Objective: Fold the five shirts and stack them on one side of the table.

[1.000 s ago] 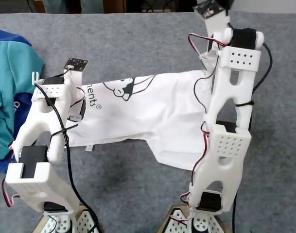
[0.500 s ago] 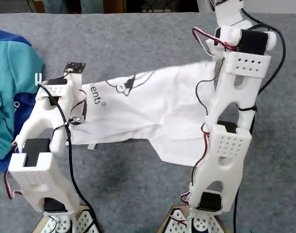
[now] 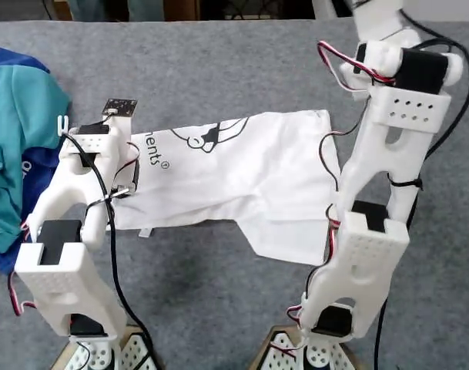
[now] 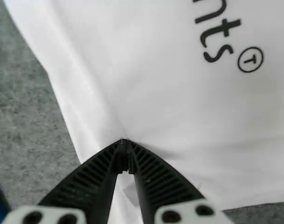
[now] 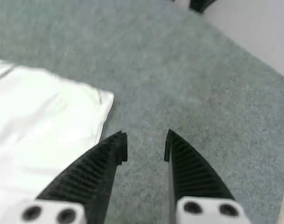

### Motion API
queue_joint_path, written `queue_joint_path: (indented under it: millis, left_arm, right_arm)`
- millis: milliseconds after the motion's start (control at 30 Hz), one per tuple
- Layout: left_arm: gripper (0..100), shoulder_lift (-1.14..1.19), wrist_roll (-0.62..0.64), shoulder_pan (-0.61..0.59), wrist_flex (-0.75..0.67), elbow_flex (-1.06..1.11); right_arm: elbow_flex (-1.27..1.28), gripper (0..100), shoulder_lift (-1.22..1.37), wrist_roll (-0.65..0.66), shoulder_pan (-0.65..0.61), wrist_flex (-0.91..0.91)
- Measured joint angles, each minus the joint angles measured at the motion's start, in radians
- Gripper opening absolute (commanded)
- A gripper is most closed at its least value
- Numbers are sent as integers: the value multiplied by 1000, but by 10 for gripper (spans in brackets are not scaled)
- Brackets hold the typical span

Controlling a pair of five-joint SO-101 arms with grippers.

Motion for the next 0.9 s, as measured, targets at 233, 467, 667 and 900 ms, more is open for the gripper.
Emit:
queue_joint_path:
  millis: [233, 467, 667, 900]
  left_arm:
    - [30, -302, 0, 2, 80, 12]
    - [30, -454, -21, -183, 98, 83]
    - [30, -456, -101, -285, 98, 161]
    - [30, -456, -106, -245, 167, 172]
  right_arm:
    - [565, 145, -385, 267, -34, -2]
    - [1194, 145, -681, 333, -123, -198]
    - [1522, 148, -755, 333, -107, -377]
    - [1608, 146, -761, 281, 9, -396]
